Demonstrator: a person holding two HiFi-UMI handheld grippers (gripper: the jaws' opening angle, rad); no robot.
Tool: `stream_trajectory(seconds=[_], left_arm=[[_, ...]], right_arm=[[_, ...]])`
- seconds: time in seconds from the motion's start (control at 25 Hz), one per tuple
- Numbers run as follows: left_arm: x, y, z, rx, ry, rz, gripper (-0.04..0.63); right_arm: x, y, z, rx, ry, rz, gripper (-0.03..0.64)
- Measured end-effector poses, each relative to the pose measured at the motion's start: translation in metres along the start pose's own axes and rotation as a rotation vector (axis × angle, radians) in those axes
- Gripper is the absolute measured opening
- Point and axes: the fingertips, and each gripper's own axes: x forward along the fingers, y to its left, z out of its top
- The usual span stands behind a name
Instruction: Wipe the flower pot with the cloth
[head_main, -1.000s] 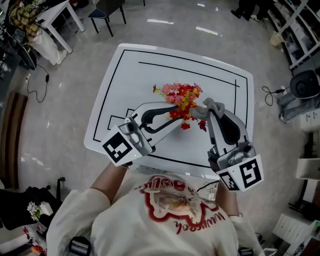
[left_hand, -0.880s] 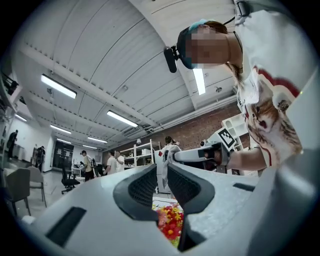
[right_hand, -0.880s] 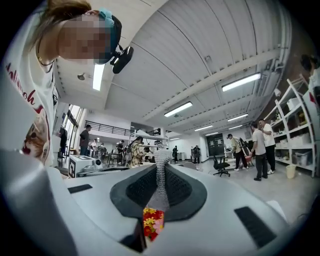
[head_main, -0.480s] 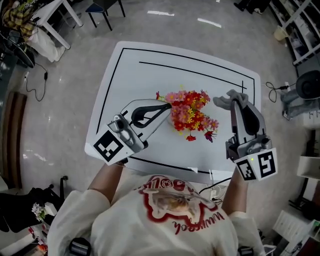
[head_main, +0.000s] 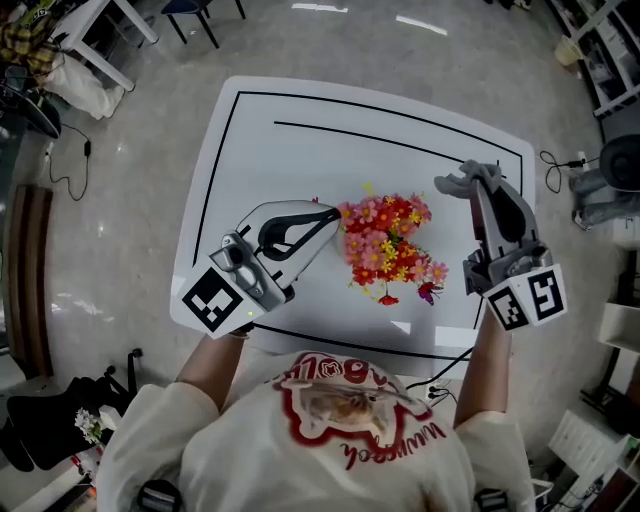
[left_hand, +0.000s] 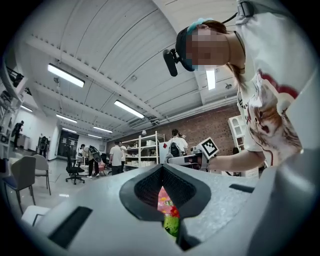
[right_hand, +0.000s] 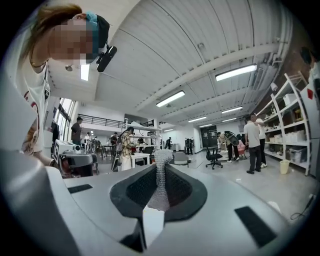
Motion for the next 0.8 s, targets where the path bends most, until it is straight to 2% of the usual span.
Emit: stream_trajectory(seconds=[0.2,0.44,0.64,0.8], left_arm=[[0.001,0.021,-0.012,-0.019,0.010,0.036,0.003],[0.003,0.036,-0.026,-0.030,0.037,0.056,0.003],[0.004,0.045,-0.038,-0.053,0.048,0.079,0.003],[0.005,0.050,-0.046,-0.061,0.063,0.087,0.003]], right_arm=[[0.023,-0.008,-0.026,0.000,0.043,0.043,0.031],[0.045,-0.002,-0.045,-0.001,0.069,0.144,0.031],[0.055,0.003,-0.060,0.060,0.070,0.227,0.032],[0.061,0.009,-0.071,0.056,0.097,0.271,0.032]])
